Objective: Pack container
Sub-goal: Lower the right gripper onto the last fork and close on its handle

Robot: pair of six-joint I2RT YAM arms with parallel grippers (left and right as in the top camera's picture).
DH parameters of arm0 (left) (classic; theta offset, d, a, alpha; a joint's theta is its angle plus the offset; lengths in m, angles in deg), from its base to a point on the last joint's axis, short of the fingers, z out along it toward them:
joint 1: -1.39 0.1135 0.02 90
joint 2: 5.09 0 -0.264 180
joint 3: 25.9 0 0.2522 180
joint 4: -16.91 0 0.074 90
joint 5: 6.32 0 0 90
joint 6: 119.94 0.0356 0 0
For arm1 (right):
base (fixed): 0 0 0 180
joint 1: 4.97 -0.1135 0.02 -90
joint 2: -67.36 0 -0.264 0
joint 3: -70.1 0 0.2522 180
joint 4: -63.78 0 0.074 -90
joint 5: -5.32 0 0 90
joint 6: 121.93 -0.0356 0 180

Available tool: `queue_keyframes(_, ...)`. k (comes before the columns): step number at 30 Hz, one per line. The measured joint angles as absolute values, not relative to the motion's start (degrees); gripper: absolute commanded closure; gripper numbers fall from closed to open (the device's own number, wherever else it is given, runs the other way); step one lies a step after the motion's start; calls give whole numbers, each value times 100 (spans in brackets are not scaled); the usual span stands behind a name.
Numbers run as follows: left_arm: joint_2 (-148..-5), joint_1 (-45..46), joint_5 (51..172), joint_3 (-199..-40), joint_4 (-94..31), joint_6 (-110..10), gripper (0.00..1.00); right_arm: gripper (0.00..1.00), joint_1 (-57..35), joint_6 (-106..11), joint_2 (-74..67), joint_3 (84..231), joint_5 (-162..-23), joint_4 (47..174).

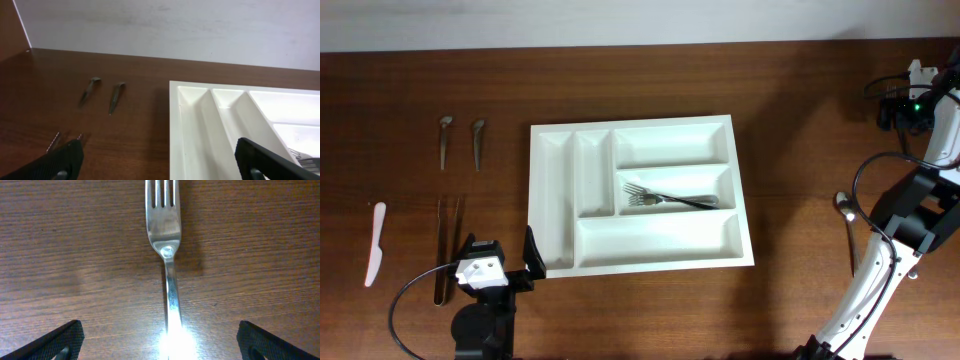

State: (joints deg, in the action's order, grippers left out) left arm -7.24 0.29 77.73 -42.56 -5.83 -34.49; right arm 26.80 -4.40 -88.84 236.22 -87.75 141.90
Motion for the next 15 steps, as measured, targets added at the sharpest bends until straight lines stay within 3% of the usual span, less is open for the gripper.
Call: queue_keyframes(15, -724, 29, 7773, -4256, -583, -3449, 1, 1, 2698, -499, -8884, 23355, -8823, 14067)
